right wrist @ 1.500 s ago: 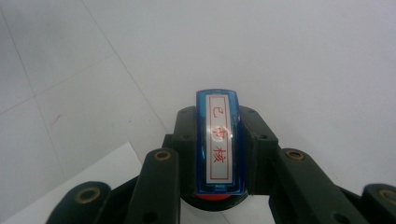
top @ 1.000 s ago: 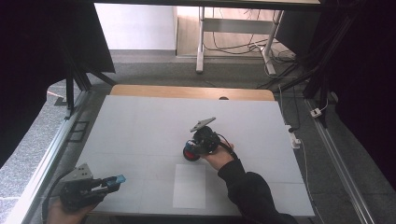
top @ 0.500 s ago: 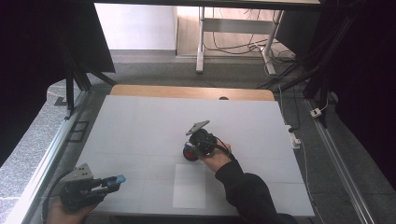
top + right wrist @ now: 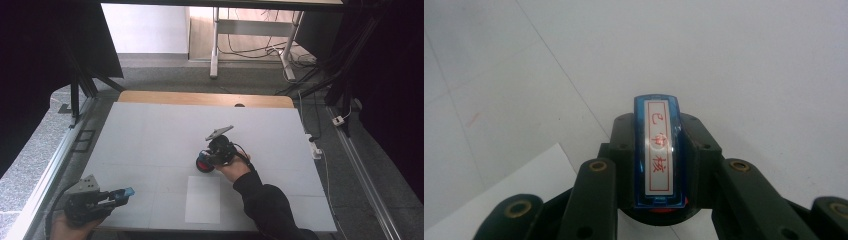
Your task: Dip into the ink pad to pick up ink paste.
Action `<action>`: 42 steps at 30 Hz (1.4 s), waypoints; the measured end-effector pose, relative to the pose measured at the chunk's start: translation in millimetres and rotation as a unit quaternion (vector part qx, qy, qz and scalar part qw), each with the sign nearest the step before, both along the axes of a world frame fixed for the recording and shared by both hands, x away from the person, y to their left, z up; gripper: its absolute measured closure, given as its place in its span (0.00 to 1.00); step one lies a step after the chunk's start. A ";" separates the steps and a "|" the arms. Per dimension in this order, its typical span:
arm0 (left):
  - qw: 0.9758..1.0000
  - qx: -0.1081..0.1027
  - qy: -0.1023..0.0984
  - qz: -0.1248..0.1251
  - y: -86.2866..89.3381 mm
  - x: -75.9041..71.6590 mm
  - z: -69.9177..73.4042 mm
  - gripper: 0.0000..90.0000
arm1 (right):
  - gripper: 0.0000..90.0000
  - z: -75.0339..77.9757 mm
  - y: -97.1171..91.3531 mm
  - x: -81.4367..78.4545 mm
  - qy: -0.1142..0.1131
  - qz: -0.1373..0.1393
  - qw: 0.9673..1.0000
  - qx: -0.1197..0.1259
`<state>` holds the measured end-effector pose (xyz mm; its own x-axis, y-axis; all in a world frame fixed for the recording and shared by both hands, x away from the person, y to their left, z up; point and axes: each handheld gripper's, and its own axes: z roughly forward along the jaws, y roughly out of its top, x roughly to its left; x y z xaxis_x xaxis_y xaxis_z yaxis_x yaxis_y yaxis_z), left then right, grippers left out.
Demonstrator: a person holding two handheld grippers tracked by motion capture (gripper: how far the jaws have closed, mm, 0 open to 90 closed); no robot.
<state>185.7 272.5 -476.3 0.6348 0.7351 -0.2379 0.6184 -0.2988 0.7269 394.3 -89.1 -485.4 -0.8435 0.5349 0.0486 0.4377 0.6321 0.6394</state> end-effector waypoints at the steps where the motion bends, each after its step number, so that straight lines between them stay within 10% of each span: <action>1: 1.000 0.000 0.000 0.000 0.0 0.0 0.0 0.76 | 0.79 0.5 1.9 -2.3 -0.007 0.000 1.000 -0.008; 42: 1.000 -0.010 0.002 0.000 2.3 0.1 0.0 0.76 | 0.79 19.7 -10.2 -17.4 -0.030 0.034 0.999 0.029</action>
